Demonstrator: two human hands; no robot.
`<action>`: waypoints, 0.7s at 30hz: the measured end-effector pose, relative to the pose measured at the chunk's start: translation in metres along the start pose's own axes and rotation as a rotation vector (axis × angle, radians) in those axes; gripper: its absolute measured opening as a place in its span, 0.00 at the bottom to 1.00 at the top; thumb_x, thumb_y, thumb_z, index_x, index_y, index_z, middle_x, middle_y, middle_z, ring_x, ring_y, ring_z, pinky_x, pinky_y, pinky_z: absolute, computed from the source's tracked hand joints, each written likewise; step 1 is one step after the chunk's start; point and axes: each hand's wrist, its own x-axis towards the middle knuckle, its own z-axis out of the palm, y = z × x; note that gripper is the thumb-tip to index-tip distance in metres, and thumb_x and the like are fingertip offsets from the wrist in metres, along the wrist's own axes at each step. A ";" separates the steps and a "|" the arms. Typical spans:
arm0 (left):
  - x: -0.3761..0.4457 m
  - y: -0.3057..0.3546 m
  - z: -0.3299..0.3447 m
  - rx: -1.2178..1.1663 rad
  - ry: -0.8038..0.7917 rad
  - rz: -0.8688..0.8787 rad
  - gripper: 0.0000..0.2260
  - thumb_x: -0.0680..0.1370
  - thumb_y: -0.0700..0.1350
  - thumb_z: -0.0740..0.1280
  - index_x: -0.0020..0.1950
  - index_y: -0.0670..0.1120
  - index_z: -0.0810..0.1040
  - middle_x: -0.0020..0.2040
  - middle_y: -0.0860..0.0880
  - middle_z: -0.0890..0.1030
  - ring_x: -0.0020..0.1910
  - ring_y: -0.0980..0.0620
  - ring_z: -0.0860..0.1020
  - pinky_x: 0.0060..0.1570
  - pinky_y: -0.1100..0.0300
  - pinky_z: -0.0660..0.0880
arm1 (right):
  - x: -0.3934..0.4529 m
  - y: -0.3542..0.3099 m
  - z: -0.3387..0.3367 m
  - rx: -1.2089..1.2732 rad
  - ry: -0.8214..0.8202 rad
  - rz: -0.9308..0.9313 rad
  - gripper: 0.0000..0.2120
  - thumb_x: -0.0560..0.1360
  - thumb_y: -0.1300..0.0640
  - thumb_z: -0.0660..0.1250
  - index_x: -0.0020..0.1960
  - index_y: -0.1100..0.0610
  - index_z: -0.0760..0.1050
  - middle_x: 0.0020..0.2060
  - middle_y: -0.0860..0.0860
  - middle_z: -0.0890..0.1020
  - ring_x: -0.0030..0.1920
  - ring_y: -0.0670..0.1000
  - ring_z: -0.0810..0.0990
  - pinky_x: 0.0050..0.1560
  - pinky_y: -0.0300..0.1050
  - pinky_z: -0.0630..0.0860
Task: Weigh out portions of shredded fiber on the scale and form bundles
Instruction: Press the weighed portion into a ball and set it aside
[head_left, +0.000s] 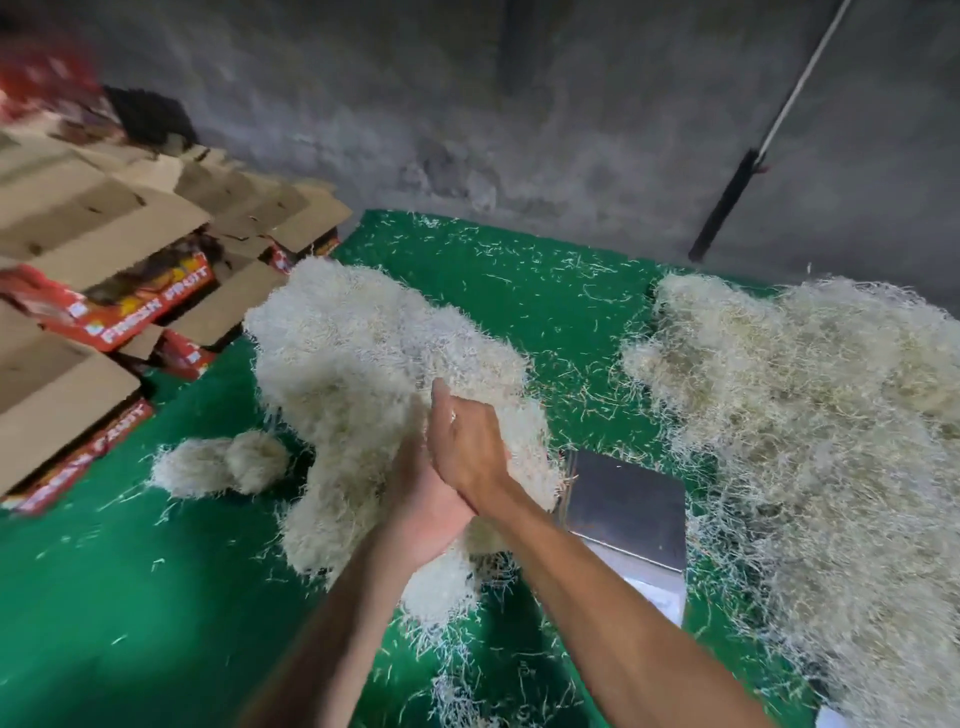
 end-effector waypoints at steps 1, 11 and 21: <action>0.001 -0.018 -0.014 0.167 0.031 0.040 0.15 0.76 0.41 0.73 0.62 0.49 0.81 0.60 0.42 0.83 0.60 0.42 0.81 0.66 0.56 0.72 | 0.003 -0.003 0.017 -0.029 -0.069 -0.011 0.25 0.84 0.42 0.46 0.37 0.51 0.71 0.26 0.46 0.73 0.27 0.47 0.73 0.32 0.43 0.68; 0.036 -0.073 -0.120 -1.684 -0.151 -0.824 0.57 0.69 0.71 0.67 0.76 0.29 0.48 0.76 0.27 0.59 0.74 0.28 0.64 0.54 0.32 0.78 | -0.003 -0.032 0.080 0.230 -0.352 0.073 0.33 0.83 0.31 0.44 0.83 0.45 0.50 0.81 0.42 0.57 0.77 0.38 0.54 0.78 0.40 0.51; 0.019 0.013 0.029 -0.421 -0.130 -0.457 0.19 0.85 0.46 0.56 0.76 0.43 0.68 0.69 0.50 0.78 0.72 0.55 0.70 0.73 0.76 0.47 | -0.037 0.065 -0.033 0.099 -0.020 0.075 0.23 0.87 0.44 0.53 0.78 0.51 0.66 0.73 0.46 0.74 0.70 0.43 0.73 0.73 0.49 0.71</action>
